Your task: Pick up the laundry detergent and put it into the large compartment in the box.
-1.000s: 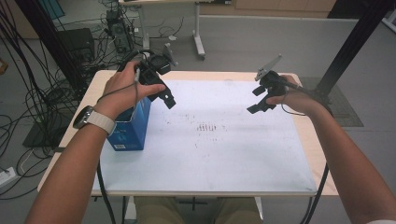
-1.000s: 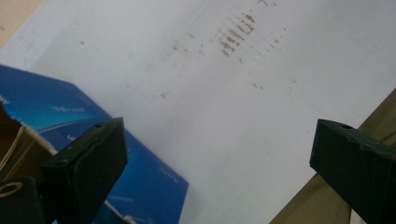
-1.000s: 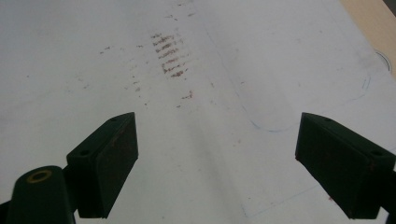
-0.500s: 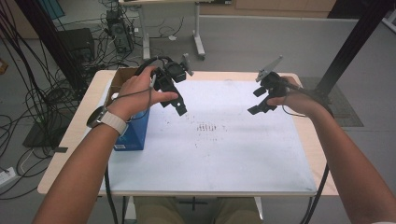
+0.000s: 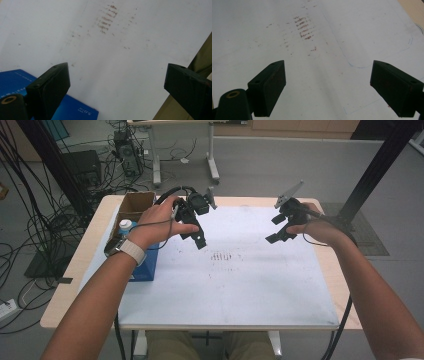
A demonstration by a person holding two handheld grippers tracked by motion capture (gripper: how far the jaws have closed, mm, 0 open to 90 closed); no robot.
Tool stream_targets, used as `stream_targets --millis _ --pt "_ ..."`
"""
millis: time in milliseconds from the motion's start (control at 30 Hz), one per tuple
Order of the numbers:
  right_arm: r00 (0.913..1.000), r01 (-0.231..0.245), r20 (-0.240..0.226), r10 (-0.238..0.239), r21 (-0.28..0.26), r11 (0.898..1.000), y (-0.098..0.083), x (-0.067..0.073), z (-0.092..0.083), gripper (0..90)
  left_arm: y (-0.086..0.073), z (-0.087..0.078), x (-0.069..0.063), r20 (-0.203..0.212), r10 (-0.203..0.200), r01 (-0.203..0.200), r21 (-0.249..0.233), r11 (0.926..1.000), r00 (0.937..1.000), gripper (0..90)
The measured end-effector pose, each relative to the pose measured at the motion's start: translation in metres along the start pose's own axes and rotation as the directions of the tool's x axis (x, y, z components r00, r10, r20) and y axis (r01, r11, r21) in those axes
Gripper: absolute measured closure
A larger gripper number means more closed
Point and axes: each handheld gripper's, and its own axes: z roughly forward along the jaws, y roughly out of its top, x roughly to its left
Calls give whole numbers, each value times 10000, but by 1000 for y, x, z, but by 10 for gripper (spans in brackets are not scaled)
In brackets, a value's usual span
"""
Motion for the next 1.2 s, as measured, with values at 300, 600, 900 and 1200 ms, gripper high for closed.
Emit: stream_targets --millis 300,600,900,1200 --pt "10000 43 -9 -43 4 10000 1 1 1 129 4 0 -5 7 213 -213 -5 9998 9998 74" --pt "10000 46 -15 -46 13 10000 1 3 2 129 4 1 -6 -123 143 -143 -16 9999 9998 75" --pt "10000 6 -8 -6 12 10000 1 4 2 128 3 0 -5 -140 56 -56 14 10000 9999 74" --pt "10000 34 -19 -34 -39 10000 -1 4 2 128 2 0 -5 -162 31 -31 9 10000 9999 74"
